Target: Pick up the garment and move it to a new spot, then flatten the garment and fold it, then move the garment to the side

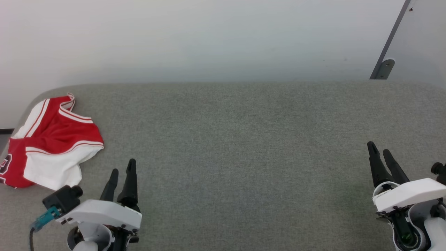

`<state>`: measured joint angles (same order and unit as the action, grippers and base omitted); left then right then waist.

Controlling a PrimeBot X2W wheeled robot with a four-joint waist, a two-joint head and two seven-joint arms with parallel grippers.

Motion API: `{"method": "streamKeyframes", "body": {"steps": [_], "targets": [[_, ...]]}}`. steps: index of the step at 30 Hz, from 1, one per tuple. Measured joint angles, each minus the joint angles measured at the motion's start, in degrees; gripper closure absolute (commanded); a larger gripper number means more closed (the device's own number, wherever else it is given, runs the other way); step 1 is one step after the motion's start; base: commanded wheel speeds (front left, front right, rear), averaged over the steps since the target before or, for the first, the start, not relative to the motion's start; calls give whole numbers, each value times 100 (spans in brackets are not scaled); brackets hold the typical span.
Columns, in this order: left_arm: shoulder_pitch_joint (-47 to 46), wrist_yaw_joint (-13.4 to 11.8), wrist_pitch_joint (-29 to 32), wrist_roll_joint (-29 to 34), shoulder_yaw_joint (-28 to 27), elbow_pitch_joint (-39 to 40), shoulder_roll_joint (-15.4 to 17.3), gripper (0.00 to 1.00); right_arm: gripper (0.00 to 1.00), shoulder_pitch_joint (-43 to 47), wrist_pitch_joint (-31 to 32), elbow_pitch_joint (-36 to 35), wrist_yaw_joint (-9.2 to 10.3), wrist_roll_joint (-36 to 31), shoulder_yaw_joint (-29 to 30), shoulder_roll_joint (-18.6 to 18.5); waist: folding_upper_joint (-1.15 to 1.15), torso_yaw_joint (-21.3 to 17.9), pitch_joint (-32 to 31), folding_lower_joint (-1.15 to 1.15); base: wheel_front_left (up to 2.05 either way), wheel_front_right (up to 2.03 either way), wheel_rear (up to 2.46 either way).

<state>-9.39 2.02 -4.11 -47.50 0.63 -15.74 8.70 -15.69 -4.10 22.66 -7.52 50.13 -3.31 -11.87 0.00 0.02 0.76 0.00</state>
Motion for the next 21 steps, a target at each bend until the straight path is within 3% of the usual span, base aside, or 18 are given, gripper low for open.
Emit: {"method": "streamKeyframes", "body": {"steps": [21], "targets": [[-69,-201,-350,1514,226,55,243,0,0,-309,-356,289,0,-1741,-73,-112,0,-3,-46,0,0,0,0]]}}
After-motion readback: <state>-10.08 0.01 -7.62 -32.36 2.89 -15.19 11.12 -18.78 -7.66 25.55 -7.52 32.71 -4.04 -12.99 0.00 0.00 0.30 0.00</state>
